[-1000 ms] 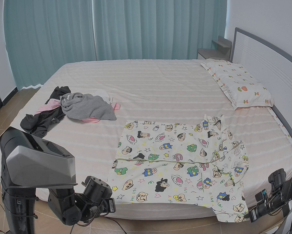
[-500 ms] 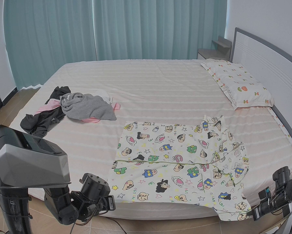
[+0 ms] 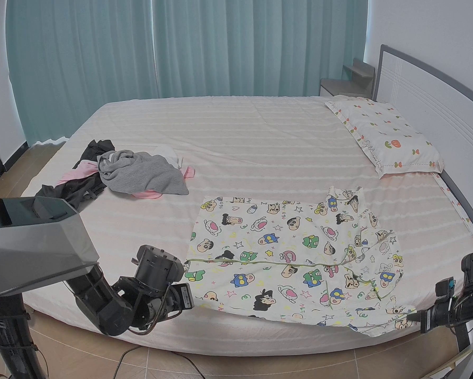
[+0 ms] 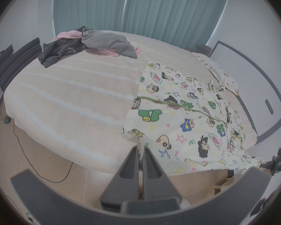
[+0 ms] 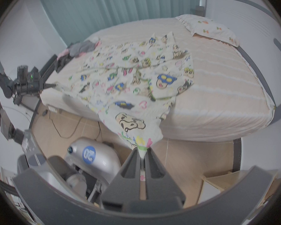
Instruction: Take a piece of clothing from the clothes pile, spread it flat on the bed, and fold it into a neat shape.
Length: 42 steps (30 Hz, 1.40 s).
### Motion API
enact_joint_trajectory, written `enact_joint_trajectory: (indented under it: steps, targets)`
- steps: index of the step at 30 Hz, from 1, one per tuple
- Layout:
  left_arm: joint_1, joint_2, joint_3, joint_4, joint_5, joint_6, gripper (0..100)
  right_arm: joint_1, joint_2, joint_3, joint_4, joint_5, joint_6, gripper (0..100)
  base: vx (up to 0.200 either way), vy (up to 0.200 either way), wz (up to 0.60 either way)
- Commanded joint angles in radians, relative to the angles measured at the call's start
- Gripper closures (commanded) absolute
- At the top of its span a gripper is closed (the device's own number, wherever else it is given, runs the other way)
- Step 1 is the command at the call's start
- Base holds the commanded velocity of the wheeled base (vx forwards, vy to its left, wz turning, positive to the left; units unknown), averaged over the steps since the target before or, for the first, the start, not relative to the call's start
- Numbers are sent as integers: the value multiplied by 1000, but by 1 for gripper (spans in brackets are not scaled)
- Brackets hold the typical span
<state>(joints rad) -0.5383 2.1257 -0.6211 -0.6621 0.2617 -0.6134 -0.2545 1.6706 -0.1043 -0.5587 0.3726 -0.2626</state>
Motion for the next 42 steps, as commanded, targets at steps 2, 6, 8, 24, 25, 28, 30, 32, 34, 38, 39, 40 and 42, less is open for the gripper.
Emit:
enact_joint_trajectory:
  steps: [2,6,8,24,25,28,30,32,34,38,39,40,42]
  targets:
    - [14,-1,-120,90,1,-25,100,-5,-5,-101,-1,28,60,100,0,0,0]
    - [27,3,-192,180,-1,-39,100,-3,20,-169,0,34,91,100,0,0,0]
    - [37,3,-233,223,-1,-49,100,0,46,-195,0,35,92,100,0,0,0]
    - [55,126,-496,392,1,-57,100,31,192,-387,-1,74,180,100,0,0,0]
    - [55,132,-505,395,1,-57,100,34,198,-394,-1,71,180,100,0,0,0]
    - [57,169,-549,403,1,-58,100,40,230,-434,-1,66,183,100,0,0,0]
    - [57,195,-571,404,2,-74,100,47,248,-457,-3,65,187,100,0,0,0]
    - [58,215,-591,404,7,-88,100,49,261,-477,-3,60,203,100,0,0,0]
    - [67,229,-611,404,8,-98,100,49,274,-508,-3,60,223,100,0,0,0]
    - [74,235,-640,404,8,-128,100,49,294,-543,-3,46,236,100,0,0,0]
    - [77,235,-646,404,8,-135,100,49,301,-548,-3,40,236,100,0,0,0]
    - [78,235,-655,404,8,-144,100,47,310,-555,-4,31,236,100,0,0,0]
    - [81,235,-661,404,8,-147,100,47,319,-563,-6,25,236,100,0,0,0]
